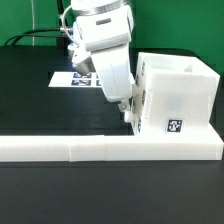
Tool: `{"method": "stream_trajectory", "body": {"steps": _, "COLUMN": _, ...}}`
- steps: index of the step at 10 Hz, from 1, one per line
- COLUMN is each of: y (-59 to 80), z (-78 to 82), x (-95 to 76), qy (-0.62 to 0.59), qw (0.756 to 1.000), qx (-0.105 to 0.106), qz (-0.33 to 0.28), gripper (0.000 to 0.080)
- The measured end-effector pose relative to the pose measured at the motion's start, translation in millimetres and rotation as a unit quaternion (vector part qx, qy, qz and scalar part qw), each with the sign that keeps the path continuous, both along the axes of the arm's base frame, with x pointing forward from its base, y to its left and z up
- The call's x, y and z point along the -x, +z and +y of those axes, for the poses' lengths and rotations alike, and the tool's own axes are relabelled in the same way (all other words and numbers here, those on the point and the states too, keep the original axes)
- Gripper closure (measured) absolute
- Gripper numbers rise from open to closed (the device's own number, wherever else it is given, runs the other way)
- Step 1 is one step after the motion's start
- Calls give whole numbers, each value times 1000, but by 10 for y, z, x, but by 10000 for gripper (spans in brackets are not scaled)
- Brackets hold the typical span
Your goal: Assemble drawer
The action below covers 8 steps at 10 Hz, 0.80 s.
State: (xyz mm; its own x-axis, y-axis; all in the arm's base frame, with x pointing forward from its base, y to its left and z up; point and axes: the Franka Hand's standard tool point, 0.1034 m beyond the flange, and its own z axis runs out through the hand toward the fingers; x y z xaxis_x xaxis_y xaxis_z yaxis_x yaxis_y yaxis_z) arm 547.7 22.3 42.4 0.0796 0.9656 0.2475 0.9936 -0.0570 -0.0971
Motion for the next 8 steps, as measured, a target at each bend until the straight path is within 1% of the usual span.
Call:
{"method": "stream_trajectory", "body": {"steps": 1, "y": 3, "z": -117, "x": 32, "qy": 6, "qw": 1000, "qx": 0, "qz": 7, "gripper": 150}}
{"method": "stream_trajectory", "body": {"steps": 3, "y": 29, "z": -419, "x": 80, "qy": 8, "qw": 1000, "qx": 5, "qz": 16, "gripper": 150}}
{"method": "stream_trajectory", "body": {"steps": 5, "y": 129, "z": -686, "x": 102, "qy": 9, "qw": 1000, "qx": 13, "qz": 20, "gripper": 150}}
{"method": "stream_trajectory", "body": {"steps": 6, "y": 198, "z": -784, "x": 93, "qy": -3, "qw": 1000, "qx": 18, "qz": 10, "gripper": 150}}
{"method": "stream_trajectory", "body": {"steps": 7, "y": 234, "z": -840, "x": 131, "qy": -11, "qw": 1000, "qx": 25, "qz": -1, "gripper": 150}}
{"method": "stream_trajectory", "body": {"steps": 8, "y": 206, "z": -815, "x": 149, "qy": -9, "qw": 1000, "qx": 23, "qz": 4, "gripper": 150}}
